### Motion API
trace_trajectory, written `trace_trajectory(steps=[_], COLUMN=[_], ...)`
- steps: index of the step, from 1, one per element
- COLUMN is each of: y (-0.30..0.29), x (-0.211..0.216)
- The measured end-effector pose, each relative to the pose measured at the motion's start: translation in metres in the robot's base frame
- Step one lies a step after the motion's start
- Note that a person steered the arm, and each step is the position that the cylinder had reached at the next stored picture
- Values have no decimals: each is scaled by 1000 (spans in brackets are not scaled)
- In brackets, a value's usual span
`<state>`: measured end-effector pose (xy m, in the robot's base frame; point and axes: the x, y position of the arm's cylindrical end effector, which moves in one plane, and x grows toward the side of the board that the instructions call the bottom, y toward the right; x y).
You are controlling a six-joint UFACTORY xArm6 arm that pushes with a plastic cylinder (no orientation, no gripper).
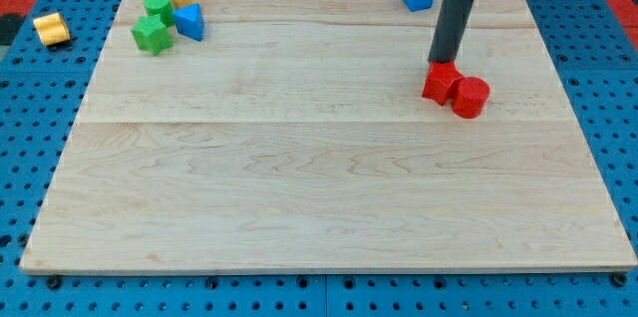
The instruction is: Slide red star along with red circle towards center right
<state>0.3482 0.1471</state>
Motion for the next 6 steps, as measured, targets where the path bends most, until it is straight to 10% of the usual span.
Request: trace_trajectory(steps=[2, 6], y=[-73, -6], x=[17, 12])
